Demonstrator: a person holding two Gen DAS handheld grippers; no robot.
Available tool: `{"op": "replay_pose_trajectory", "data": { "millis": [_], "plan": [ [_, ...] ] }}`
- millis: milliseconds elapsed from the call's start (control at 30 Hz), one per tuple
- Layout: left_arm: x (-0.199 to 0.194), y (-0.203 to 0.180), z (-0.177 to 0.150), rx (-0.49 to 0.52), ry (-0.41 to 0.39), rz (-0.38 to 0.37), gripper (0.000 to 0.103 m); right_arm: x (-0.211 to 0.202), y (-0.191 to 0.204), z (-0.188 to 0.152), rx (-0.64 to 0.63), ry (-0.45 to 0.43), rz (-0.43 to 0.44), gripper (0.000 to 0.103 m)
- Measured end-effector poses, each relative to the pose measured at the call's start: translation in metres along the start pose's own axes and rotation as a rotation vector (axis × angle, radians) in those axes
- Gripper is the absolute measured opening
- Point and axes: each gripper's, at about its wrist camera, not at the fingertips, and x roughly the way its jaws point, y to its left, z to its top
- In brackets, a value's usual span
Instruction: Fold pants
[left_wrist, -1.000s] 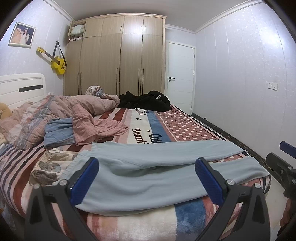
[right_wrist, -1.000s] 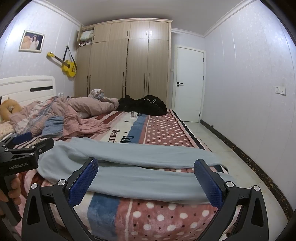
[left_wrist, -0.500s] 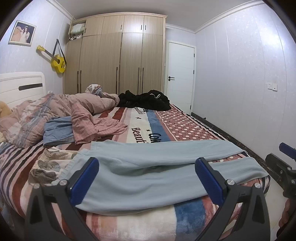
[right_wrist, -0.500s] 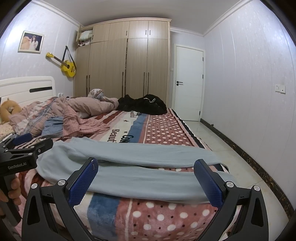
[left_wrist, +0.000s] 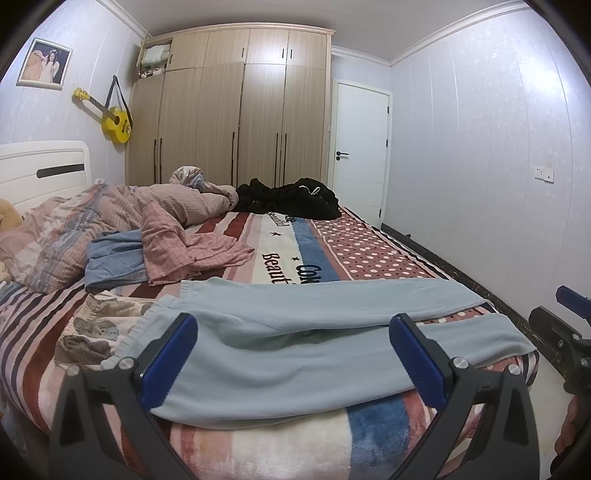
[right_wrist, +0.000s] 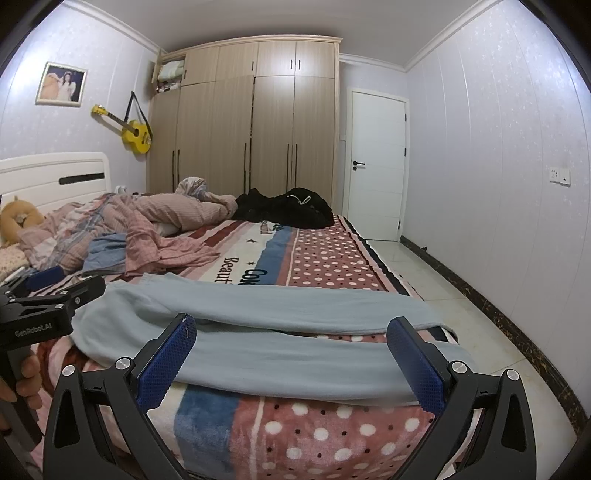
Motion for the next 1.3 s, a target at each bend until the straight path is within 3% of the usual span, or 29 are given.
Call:
{"op": "replay_pose_trajectory", "data": {
  "millis": [800, 933, 1167, 1300],
  "plan": [
    [0.018, 0.007, 0.002, -0.008, 0.048, -0.018, 0.102, 0.004, 0.007, 0.001, 0.043, -0.030, 0.040, 0.102],
    [0.030, 0.029, -0.003, -0.088, 0.120, -0.113, 0.102, 0.020, -0.006, -0.003, 0.108, 0.013, 0.086, 0.102],
    [0.062, 0.080, -0.041, -0.215, 0.279, -0.026, 0.102, 0.058, -0.042, -0.027, 0.186, 0.119, 0.054, 0.103],
    [0.088, 0.097, -0.067, -0.287, 0.364, -0.025, 0.102, 0.083, -0.064, -0.046, 0.262, 0.210, 0.055, 0.103]
  ]
}}
